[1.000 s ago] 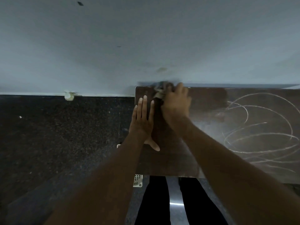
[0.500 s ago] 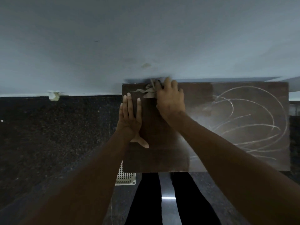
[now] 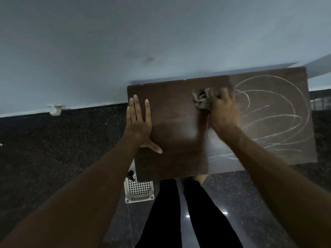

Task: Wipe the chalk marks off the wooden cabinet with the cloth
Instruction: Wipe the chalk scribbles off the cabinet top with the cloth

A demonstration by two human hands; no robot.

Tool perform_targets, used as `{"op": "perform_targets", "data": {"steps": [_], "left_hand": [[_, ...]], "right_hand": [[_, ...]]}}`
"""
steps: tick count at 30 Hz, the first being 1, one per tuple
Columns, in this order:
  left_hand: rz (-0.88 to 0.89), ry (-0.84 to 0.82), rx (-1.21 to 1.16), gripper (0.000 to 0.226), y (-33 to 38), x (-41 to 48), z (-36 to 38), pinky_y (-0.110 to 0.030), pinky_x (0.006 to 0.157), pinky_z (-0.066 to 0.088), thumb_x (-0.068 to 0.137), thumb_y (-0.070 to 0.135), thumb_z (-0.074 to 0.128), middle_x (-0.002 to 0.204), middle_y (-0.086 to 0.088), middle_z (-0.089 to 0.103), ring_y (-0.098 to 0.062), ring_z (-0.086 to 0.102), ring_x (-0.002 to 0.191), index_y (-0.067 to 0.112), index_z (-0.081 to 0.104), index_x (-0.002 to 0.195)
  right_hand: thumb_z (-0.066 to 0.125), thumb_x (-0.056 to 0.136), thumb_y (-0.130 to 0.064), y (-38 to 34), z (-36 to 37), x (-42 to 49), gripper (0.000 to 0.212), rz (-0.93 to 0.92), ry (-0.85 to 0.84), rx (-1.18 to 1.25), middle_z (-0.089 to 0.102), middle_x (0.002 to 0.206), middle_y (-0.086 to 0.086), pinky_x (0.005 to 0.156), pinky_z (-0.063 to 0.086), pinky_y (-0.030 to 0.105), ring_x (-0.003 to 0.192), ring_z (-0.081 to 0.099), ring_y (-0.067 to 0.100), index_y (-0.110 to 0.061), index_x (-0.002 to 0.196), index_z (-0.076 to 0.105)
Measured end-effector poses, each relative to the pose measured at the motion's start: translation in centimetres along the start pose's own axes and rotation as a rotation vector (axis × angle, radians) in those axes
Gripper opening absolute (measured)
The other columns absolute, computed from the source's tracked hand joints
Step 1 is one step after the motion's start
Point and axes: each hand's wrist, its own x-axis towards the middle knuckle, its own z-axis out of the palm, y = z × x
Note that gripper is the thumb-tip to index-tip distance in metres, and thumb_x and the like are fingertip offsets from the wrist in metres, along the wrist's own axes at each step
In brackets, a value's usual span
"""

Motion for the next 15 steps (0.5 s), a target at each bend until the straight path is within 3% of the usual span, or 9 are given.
{"op": "perform_targets", "data": {"steps": [3,6,10,15], "left_hand": [[-0.015,0.004,-0.002,0.183,0.1,-0.3,0.0,-0.057,0.116,-0.022,0.041,0.091,0.077,0.145,-0.041,-0.048,-0.051,-0.046,0.135,-0.001,-0.043,0.144],[-0.011,0.061,0.047,0.182,0.8,-0.9,-0.1,-0.057,0.119,-0.018,0.041,0.088,0.078,0.149,-0.041,-0.043,-0.054,-0.036,0.144,0.001,-0.04,0.148],[0.114,0.11,0.129,0.175,1.7,-1.3,-0.4,-0.057,0.123,-0.01,0.045,0.08,0.084,0.158,-0.025,-0.042,-0.045,-0.031,0.151,0.014,-0.037,0.154],[0.115,0.029,0.107,0.182,2.0,-0.9,-0.4,-0.055,0.114,-0.018,0.037,0.081,0.087,0.155,-0.022,-0.049,-0.04,-0.046,0.138,0.018,-0.047,0.143]], "right_hand": [[0.061,0.09,-0.013,-2.1,0.8,-4.5,0.048,-0.159,0.018,0.0,0.054,0.124,0.012,0.088,0.046,0.042,0.108,0.052,0.033,-0.015,0.137,0.054],[0.074,0.077,-0.013,-3.1,3.1,-9.9,0.055,-0.245,0.001,0.046,0.06,0.119,0.008,0.084,0.05,0.041,0.103,0.057,0.031,-0.014,0.131,0.062],[0.078,0.067,-0.017,-2.7,5.8,-16.7,0.055,-0.289,-0.053,0.092,0.06,0.103,0.008,0.074,0.051,0.041,0.089,0.058,0.033,-0.013,0.121,0.067],[0.078,0.062,-0.025,-0.7,6.3,-17.9,0.064,-0.245,-0.073,0.061,0.061,0.105,0.008,0.073,0.047,0.041,0.089,0.059,0.033,-0.021,0.125,0.065]]}}
